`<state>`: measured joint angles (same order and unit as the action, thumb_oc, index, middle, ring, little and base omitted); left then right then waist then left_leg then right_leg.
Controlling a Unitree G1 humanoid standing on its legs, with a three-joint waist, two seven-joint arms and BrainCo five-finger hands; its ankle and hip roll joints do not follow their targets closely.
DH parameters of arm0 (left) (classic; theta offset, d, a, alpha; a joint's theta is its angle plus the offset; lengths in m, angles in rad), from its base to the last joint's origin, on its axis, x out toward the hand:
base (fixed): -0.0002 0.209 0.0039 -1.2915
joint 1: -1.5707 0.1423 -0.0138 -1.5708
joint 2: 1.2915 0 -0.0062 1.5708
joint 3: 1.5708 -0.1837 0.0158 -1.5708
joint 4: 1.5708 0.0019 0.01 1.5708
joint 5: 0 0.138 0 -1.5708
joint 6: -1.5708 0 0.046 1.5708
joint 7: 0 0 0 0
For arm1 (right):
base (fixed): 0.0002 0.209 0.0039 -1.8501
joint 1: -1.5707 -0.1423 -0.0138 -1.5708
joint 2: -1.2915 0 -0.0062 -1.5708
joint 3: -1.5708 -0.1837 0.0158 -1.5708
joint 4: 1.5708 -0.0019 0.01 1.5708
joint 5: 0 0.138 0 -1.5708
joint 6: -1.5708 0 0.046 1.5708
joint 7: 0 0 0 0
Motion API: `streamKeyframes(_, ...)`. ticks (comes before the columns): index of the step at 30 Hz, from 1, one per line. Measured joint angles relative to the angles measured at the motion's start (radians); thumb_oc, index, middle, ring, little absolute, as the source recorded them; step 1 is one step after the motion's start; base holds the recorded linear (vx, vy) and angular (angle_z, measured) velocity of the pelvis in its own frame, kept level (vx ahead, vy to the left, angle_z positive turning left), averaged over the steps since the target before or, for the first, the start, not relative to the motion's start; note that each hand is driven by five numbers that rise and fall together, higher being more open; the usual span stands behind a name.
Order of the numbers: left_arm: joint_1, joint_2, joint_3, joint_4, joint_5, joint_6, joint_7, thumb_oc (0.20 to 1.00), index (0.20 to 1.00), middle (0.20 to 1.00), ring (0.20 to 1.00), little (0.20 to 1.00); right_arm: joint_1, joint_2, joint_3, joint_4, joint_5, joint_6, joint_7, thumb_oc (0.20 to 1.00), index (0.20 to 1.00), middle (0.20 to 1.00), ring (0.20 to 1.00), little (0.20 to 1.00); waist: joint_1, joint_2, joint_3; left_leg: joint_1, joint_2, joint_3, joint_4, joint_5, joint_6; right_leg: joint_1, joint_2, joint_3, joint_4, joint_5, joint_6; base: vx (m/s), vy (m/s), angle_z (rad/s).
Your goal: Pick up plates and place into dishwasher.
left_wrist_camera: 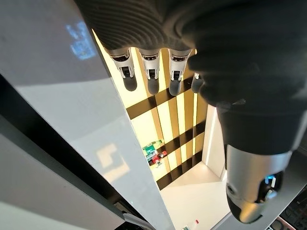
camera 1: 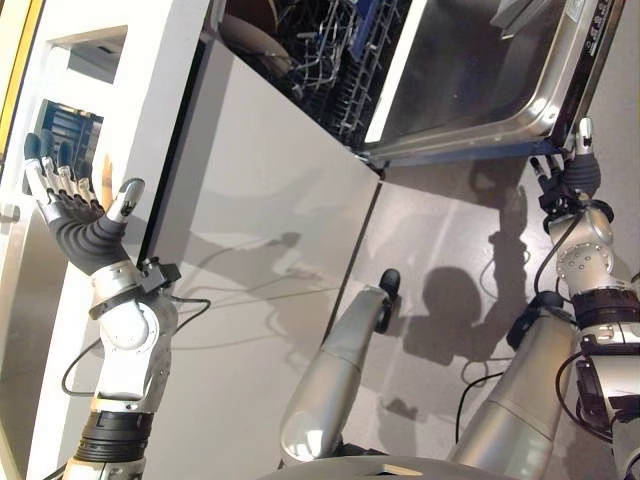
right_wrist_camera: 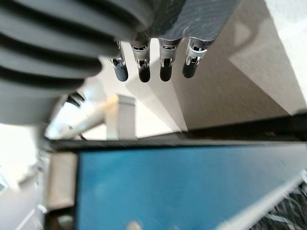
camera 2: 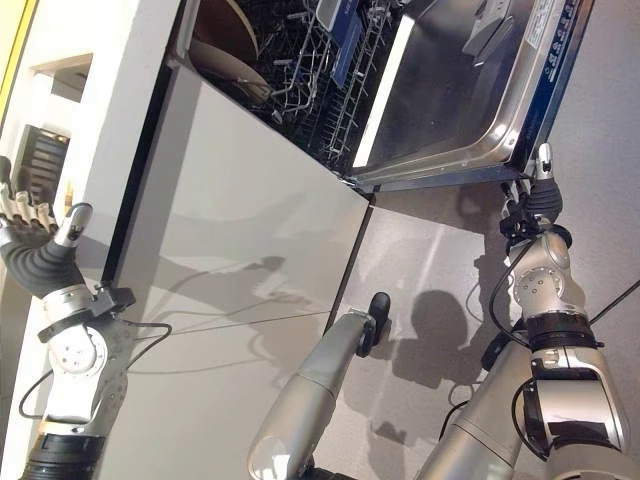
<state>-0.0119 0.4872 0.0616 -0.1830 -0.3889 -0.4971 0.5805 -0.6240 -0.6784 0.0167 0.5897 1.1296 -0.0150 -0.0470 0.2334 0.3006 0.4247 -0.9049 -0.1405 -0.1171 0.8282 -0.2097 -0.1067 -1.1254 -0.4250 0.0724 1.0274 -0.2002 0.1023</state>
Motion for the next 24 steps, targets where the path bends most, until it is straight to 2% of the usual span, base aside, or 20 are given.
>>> streamKeyframes(5,0.016,-0.004,0.013,0.000,-0.040,-0.019,-0.051,1.000,1.000,1.000,1.000,1.000,0.038,0.004,0.052,-0.090,-0.003,0.040,0.079,1.000,1.000,1.000,1.000,1.000,0.004,-0.002,0.001,0.011,0.001,-0.018,-0.016,0.001,0.001,0.016,-0.003,-0.021,0.001,-0.013,-0.010,-0.02,-0.019,0.06)
streamKeyframes(6,0.015,-0.007,0.015,0.000,-0.056,-0.019,-0.066,1.000,1.000,1.000,1.000,1.000,0.048,0.004,0.057,-0.093,-0.012,0.042,0.083,1.000,1.000,1.000,1.000,1.000,0.004,-0.004,0.003,0.023,0.001,-0.029,-0.020,0.009,-0.012,0.031,-0.004,-0.033,0.002,-0.019,-0.013,-0.02,-0.025,0.15)
streamKeyframes(12,0.100,-0.038,0.037,0.039,-0.139,-0.010,-0.116,1.000,1.000,1.000,1.000,1.000,0.154,0.020,0.070,-0.196,-0.114,0.061,0.079,1.000,1.000,1.000,1.000,1.000,0.011,-0.018,0.013,0.145,0.014,-0.083,-0.114,0.028,-0.036,0.173,-0.027,-0.121,-0.028,-0.059,-0.027,-0.02,-0.007,0.21)
streamKeyframes(16,0.125,-0.044,0.041,0.052,-0.154,0.016,-0.128,1.000,1.000,1.000,1.000,1.000,0.179,0.057,0.073,-0.220,-0.194,0.061,0.058,1.000,1.000,1.000,1.000,1.000,0.028,-0.041,0.030,0.248,0.036,-0.106,-0.219,0.072,-0.047,0.291,-0.033,-0.191,-0.083,-0.068,-0.035,0.02,-0.012,0.22)
streamKeyframes(19,0.132,-0.044,0.063,0.061,-0.156,0.037,-0.129,1.000,1.000,1.000,1.000,1.000,0.183,0.100,0.078,-0.224,-0.243,0.063,0.041,1.000,1.000,1.000,1.000,1.000,0.039,-0.067,0.048,0.338,0.060,-0.107,-0.297,0.101,-0.040,0.398,-0.039,-0.248,-0.126,-0.080,-0.037,0.07,-0.036,0.25)
streamKeyframes(21,0.131,-0.047,0.078,0.077,-0.157,0.065,-0.131,1.000,1.000,1.000,1.000,1.000,0.196,0.114,0.079,-0.228,-0.269,0.065,0.026,1.000,1.000,1.000,1.000,1.000,0.061,-0.081,0.059,0.405,0.069,-0.116,-0.345,0.118,-0.048,0.481,-0.045,-0.289,-0.154,-0.087,-0.035,0.12,-0.041,0.35)
streamKeyframes(24,0.147,-0.049,0.091,0.099,-0.167,0.098,-0.140,1.000,1.000,1.000,1.000,1.000,0.222,0.122,0.077,-0.238,-0.295,0.070,0.014,1.000,1.000,1.000,1.000,1.000,0.091,-0.086,0.062,0.500,0.071,-0.140,-0.403,0.132,-0.054,0.612,-0.061,-0.352,-0.197,-0.098,-0.024,0.18,-0.034,0.42)
